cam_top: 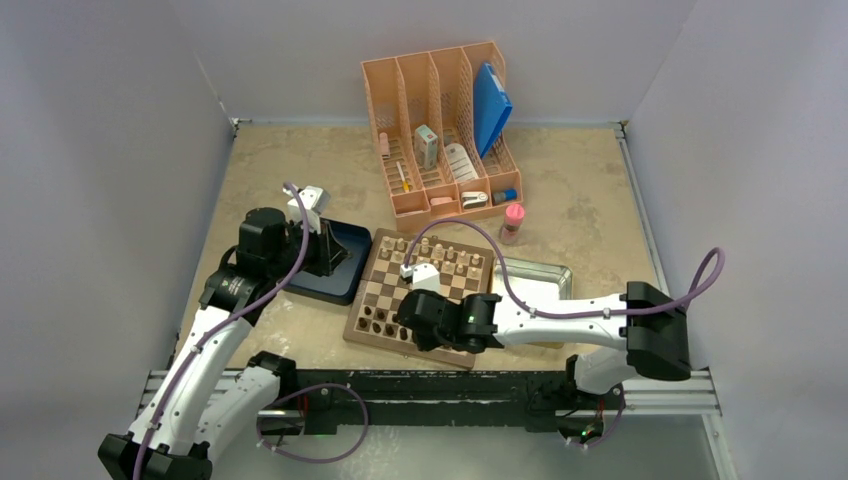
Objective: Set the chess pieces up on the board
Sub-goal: Place the chess piece on the chessboard.
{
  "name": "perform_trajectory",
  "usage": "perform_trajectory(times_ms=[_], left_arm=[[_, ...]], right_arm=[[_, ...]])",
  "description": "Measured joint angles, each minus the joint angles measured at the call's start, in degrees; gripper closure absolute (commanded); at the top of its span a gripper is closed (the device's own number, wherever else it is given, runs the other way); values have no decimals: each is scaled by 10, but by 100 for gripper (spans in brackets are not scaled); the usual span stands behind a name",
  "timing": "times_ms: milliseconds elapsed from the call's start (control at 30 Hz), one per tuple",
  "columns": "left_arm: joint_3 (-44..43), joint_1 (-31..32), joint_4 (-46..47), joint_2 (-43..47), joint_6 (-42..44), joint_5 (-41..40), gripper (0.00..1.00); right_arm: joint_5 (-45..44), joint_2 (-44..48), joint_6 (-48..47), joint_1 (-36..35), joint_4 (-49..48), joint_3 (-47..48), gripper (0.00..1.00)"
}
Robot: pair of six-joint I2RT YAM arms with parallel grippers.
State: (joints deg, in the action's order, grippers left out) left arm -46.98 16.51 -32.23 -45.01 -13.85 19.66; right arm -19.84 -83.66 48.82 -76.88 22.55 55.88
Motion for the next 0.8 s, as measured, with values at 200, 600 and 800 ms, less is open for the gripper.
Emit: perform_trajectory(times_ms=[200, 600, 800], left_arm=[[0, 0, 0, 0, 0, 0, 100], [0, 0, 0, 0, 0, -2, 100], [0, 0, 0, -1, 0, -2, 100]], right_arm=[[1, -15, -1, 0, -6, 0, 91], [-1, -16, -1, 0, -2, 0, 88], [-3, -26, -1, 0, -3, 0, 87]])
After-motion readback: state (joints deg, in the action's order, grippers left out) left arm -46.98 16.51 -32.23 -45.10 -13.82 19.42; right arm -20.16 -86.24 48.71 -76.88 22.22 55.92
